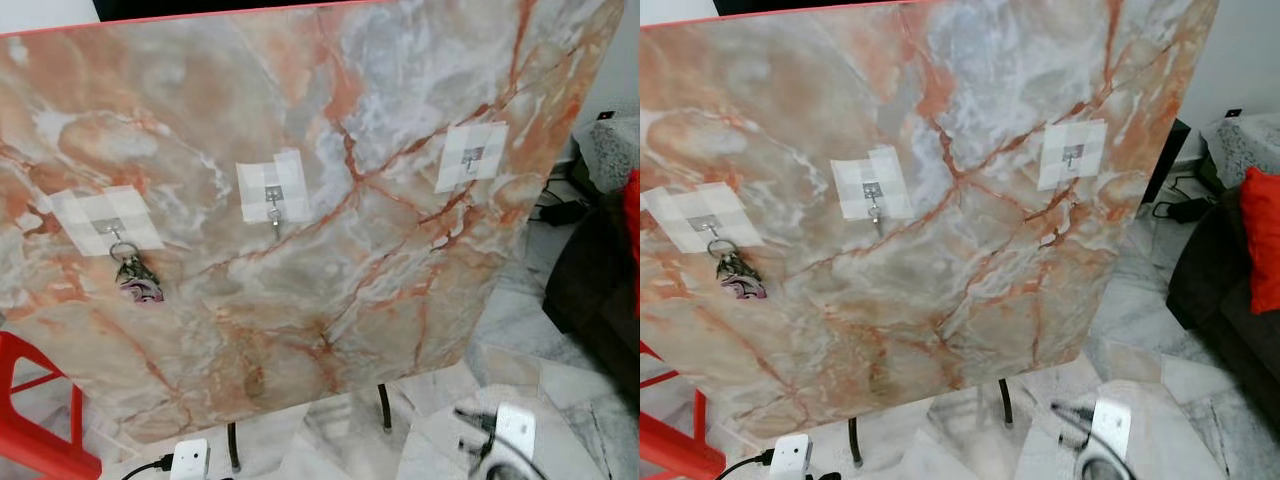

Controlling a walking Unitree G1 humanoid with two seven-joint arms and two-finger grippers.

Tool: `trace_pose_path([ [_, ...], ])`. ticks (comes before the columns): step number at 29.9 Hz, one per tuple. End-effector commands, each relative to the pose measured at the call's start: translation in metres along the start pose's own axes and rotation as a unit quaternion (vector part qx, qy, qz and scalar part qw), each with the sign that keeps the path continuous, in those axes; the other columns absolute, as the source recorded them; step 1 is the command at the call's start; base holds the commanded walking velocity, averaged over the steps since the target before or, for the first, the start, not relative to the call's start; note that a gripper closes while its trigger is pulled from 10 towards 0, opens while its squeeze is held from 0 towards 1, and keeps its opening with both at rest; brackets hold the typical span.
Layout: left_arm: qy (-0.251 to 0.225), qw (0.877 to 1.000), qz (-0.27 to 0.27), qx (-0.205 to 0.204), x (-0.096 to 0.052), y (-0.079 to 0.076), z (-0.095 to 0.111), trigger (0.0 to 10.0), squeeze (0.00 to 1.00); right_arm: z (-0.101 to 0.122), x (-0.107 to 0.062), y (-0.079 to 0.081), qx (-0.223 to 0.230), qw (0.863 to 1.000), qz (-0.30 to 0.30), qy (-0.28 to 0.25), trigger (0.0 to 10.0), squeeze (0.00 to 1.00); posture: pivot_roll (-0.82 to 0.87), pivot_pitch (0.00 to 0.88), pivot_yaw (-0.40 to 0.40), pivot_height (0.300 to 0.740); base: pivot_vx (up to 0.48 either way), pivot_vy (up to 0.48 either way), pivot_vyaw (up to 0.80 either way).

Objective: Hang keys on a hook

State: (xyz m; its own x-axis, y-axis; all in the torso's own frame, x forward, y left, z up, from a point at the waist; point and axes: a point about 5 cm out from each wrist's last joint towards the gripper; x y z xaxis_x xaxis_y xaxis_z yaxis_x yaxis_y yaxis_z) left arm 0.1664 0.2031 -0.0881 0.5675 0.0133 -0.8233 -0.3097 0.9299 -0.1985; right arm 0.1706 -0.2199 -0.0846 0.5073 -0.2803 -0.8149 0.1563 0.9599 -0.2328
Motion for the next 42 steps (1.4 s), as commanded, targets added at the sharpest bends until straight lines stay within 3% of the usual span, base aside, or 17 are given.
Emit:
trace_pose_path([
  [1,0.000,1.000,0.007,-0.002,-0.001,0.003,-0.002,10.0,0.00,0.001,0.000,0.003,0.002,1.000,0.010,0.000,10.0,0.00,-0.07,0.000,0.007,0.740,0.000,0.000,0.00],
  [4,0.001,1.000,0.010,-0.003,-0.001,0.004,-0.003,10.0,0.00,-0.020,-0.003,0.005,0.010,0.999,0.016,0.035,10.0,0.00,-0.06,0.000,0.010,0.740,0.000,0.000,0.00],
  [10,0.012,1.000,0.003,0.010,-0.001,0.004,-0.004,10.0,0.00,-0.022,-0.004,0.005,0.039,0.998,0.019,0.044,10.0,0.00,-0.07,0.000,0.015,0.740,0.047,0.000,0.00],
  [27,0.017,1.000,0.002,0.017,-0.002,0.005,-0.006,10.0,0.00,-0.012,-0.002,0.006,0.041,0.999,0.023,0.024,10.0,0.00,-0.07,0.000,0.018,0.740,0.297,0.000,0.00],
  [42,0.021,0.999,-0.002,0.024,-0.002,0.006,-0.005,10.0,0.00,-0.002,-0.001,0.014,0.035,0.999,0.031,0.006,10.0,0.00,-0.07,0.000,0.016,0.740,0.000,0.000,0.00],
])
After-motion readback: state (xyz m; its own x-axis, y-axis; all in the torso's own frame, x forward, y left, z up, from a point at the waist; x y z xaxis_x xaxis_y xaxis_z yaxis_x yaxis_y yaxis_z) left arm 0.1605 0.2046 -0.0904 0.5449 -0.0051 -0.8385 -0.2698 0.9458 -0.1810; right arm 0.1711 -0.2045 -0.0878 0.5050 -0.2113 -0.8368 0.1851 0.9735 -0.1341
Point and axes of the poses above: a point about 5 cm out from each wrist's last joint towards the gripper, its own x axis pointing out of the wrist towards the gripper, its own z axis along the axis of the wrist's last joint, y = z × x, and after that the axes turned 14 degrees about -x, right-handed
